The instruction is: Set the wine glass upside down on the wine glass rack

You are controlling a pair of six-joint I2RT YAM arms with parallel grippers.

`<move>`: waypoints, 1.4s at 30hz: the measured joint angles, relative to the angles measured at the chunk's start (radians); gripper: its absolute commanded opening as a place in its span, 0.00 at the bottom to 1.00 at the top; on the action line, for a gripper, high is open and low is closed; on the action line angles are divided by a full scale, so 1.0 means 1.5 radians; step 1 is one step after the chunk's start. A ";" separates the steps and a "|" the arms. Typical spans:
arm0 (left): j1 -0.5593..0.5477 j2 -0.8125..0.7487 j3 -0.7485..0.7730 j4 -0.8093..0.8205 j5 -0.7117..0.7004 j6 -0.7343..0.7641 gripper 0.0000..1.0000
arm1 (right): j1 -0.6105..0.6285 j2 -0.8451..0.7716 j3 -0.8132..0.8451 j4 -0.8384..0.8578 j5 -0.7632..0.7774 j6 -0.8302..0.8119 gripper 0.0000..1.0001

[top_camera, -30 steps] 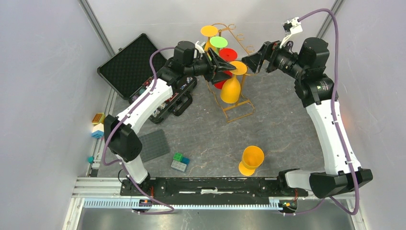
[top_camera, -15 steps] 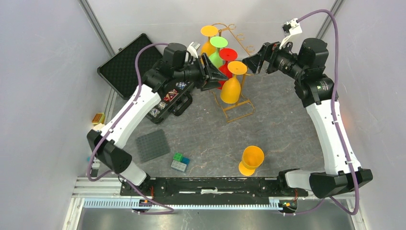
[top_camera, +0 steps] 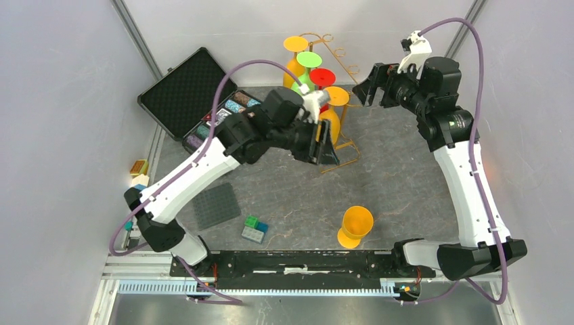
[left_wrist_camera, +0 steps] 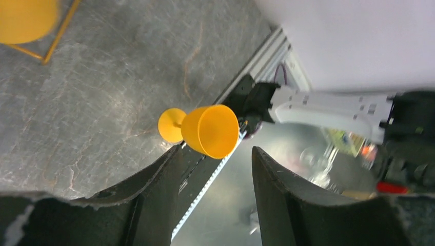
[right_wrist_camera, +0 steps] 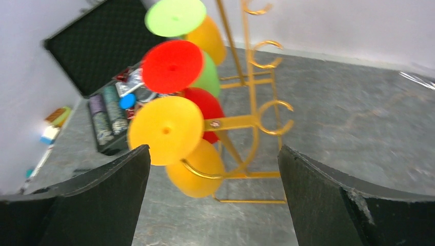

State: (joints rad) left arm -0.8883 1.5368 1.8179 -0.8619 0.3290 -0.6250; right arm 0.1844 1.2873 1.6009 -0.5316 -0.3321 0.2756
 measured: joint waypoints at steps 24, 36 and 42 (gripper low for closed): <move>-0.334 0.276 0.140 -0.109 -0.116 0.316 0.60 | -0.146 -0.117 -0.207 -0.096 0.187 -0.006 0.98; -0.361 0.354 0.131 -0.103 -0.185 0.379 0.15 | -0.164 -0.073 -0.206 -0.095 0.170 0.000 0.98; -0.365 0.352 0.103 -0.085 -0.214 0.392 0.02 | -0.168 -0.039 -0.187 -0.096 0.150 0.001 0.98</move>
State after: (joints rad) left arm -1.4357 2.0655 1.9728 -0.9894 0.0086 -0.0364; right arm -0.0677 1.2289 1.3201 -0.6762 -0.1066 0.2764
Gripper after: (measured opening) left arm 0.057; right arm 0.982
